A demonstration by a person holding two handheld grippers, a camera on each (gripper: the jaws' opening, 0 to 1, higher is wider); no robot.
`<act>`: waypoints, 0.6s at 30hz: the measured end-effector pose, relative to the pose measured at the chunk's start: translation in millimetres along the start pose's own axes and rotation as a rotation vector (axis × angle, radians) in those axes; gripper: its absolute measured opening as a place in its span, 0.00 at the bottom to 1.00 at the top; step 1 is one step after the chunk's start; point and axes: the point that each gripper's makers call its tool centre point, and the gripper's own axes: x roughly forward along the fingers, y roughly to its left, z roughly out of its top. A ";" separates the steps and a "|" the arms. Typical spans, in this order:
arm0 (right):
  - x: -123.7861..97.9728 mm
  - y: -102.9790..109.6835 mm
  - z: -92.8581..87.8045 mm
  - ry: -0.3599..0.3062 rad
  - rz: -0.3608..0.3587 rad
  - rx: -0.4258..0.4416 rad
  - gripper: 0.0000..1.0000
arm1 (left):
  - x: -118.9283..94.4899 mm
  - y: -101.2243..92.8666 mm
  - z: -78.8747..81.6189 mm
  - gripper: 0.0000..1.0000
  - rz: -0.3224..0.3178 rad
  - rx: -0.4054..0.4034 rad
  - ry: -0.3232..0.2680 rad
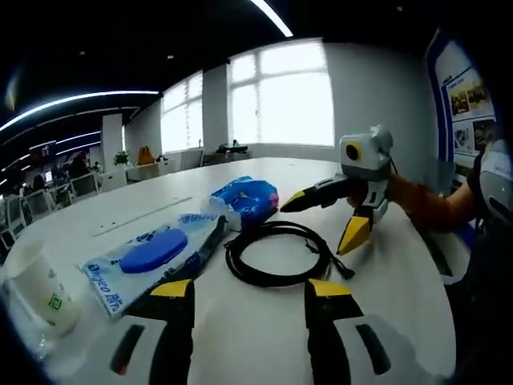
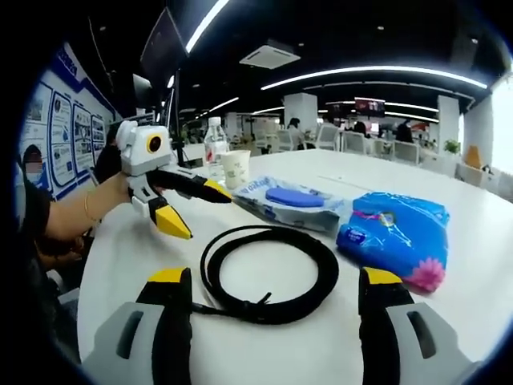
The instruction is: Arrange the tabletop items into an orderly group along one side of the table until the central work area is clear of visible clutter.
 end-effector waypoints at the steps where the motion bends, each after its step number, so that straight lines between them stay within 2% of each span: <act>1: -0.6 -1.6 1.0 -0.009 -0.013 0.005 0.83 | -2.2 1.4 -0.9 0.57 0.007 -0.001 -0.003; 9: -3.2 0.1 3.4 -0.028 -0.030 0.016 0.84 | -12.2 8.7 -8.3 0.61 0.041 -0.021 -0.004; 18: -6.2 0.2 2.8 -0.038 -0.059 0.039 0.90 | -25.0 17.7 -6.2 0.72 0.077 -0.046 -0.034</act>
